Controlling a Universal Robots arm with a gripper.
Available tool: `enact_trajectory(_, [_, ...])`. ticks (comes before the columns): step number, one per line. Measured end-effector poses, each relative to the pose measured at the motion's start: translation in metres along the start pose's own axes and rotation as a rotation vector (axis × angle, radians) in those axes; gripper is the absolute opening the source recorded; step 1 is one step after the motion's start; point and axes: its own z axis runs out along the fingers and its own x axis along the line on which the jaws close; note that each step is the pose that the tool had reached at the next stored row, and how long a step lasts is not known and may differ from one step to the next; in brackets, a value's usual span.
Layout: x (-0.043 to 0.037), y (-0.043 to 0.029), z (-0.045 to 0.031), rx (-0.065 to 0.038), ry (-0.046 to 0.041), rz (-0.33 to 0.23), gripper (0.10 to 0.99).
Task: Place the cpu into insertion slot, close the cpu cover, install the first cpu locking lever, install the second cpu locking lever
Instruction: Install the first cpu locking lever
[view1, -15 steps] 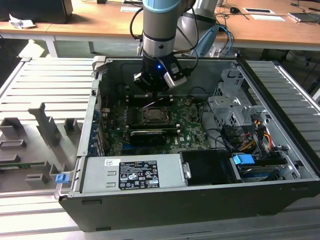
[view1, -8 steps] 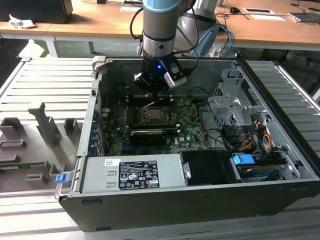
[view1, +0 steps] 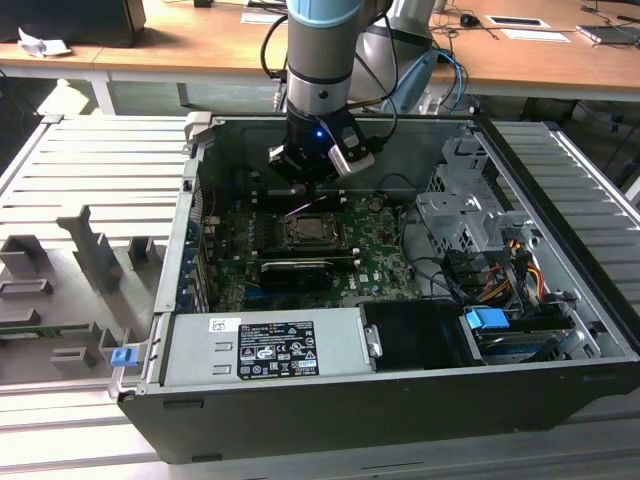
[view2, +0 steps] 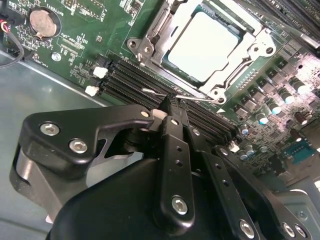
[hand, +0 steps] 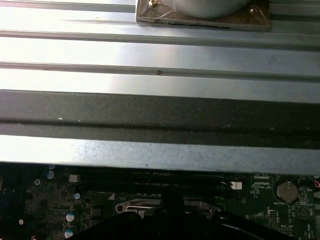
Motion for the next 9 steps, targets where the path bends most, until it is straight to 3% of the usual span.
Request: enact_trajectory(9, [-0.0004, -0.0001, 0.0006, -0.001, 0.0000, 0.000, 0.106])
